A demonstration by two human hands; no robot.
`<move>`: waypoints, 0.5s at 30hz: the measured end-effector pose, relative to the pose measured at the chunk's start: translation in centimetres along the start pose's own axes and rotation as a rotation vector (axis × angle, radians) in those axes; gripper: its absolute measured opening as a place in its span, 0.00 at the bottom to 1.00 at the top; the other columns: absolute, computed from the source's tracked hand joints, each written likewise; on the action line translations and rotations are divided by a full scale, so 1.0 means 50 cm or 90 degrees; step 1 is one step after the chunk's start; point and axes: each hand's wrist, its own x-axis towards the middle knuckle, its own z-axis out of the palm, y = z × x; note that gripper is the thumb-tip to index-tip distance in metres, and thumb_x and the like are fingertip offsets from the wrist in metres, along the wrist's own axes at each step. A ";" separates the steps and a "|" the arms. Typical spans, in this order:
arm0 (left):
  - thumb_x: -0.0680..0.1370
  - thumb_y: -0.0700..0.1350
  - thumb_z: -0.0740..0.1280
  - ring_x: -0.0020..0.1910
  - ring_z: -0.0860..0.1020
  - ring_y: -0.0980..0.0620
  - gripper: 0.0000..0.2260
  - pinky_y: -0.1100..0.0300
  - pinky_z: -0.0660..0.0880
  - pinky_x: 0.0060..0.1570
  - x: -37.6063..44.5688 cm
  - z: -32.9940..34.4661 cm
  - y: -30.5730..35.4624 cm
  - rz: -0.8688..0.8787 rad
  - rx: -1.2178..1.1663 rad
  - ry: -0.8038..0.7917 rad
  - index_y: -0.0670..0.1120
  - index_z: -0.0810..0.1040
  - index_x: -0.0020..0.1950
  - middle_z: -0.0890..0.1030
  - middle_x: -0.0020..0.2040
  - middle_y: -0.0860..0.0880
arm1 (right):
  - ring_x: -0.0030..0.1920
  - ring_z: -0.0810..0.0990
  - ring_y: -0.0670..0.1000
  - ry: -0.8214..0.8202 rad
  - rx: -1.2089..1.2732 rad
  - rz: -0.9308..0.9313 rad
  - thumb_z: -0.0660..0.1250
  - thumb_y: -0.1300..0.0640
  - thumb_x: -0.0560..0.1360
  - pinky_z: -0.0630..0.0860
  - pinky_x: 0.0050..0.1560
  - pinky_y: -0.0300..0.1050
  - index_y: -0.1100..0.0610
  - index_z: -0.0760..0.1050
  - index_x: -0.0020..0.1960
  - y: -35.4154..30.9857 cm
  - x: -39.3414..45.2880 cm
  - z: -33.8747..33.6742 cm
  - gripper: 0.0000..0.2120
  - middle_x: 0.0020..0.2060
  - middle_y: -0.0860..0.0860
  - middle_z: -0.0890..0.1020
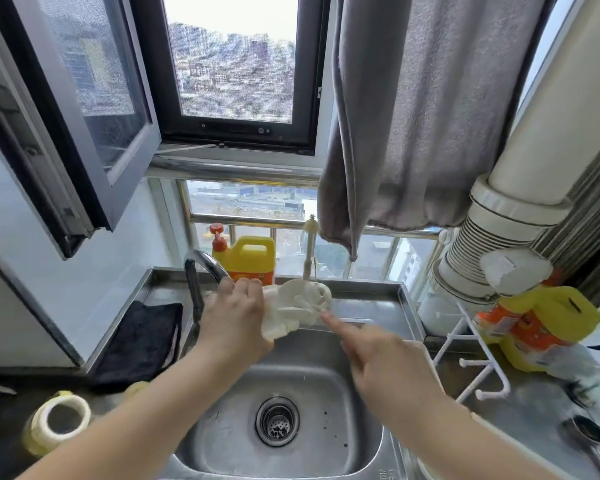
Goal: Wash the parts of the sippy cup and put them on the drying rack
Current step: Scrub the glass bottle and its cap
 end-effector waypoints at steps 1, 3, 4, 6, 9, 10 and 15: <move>0.69 0.58 0.70 0.62 0.65 0.48 0.32 0.58 0.67 0.57 -0.005 0.001 0.013 0.003 -0.014 0.002 0.47 0.63 0.68 0.70 0.63 0.51 | 0.49 0.78 0.53 0.003 -0.035 0.011 0.53 0.60 0.80 0.66 0.41 0.46 0.29 0.42 0.72 -0.014 0.005 0.007 0.34 0.49 0.48 0.73; 0.68 0.60 0.70 0.60 0.66 0.49 0.32 0.58 0.68 0.57 -0.014 0.001 0.036 0.008 -0.044 -0.010 0.48 0.65 0.67 0.71 0.61 0.51 | 0.50 0.77 0.55 0.016 -0.056 0.020 0.52 0.63 0.79 0.64 0.40 0.45 0.33 0.39 0.73 -0.030 0.025 0.018 0.36 0.46 0.50 0.69; 0.67 0.61 0.70 0.60 0.66 0.49 0.33 0.58 0.68 0.57 -0.016 0.000 0.042 0.007 -0.057 -0.016 0.49 0.66 0.67 0.72 0.61 0.51 | 0.49 0.77 0.56 0.026 -0.051 0.024 0.52 0.64 0.79 0.65 0.41 0.45 0.35 0.39 0.74 -0.032 0.033 0.017 0.36 0.45 0.50 0.67; 0.66 0.62 0.72 0.58 0.66 0.49 0.33 0.58 0.69 0.57 -0.014 -0.004 0.035 -0.019 -0.097 -0.028 0.49 0.67 0.64 0.73 0.58 0.51 | 0.46 0.77 0.56 0.017 -0.074 0.020 0.54 0.64 0.78 0.65 0.38 0.45 0.36 0.40 0.75 -0.032 0.034 0.015 0.37 0.43 0.50 0.65; 0.64 0.64 0.72 0.54 0.67 0.50 0.29 0.58 0.69 0.52 0.001 -0.011 0.003 -0.082 -0.172 -0.042 0.49 0.71 0.56 0.75 0.53 0.51 | 0.24 0.73 0.51 0.011 -0.148 -0.009 0.76 0.63 0.57 0.46 0.23 0.38 0.38 0.63 0.71 -0.034 -0.007 0.025 0.48 0.34 0.47 0.61; 0.63 0.64 0.72 0.53 0.67 0.50 0.27 0.58 0.68 0.49 0.003 -0.012 -0.003 -0.095 -0.187 -0.044 0.49 0.71 0.53 0.75 0.51 0.51 | 0.19 0.67 0.49 0.020 -0.171 -0.006 0.78 0.64 0.49 0.39 0.26 0.36 0.41 0.70 0.68 -0.032 -0.014 0.028 0.49 0.32 0.46 0.59; 0.62 0.63 0.73 0.51 0.69 0.50 0.27 0.57 0.73 0.48 0.001 -0.019 0.018 -0.106 -0.258 -0.089 0.49 0.73 0.52 0.75 0.45 0.52 | 0.41 0.73 0.54 0.040 -0.102 -0.033 0.55 0.64 0.77 0.64 0.38 0.44 0.36 0.36 0.73 -0.030 0.025 0.040 0.39 0.43 0.48 0.65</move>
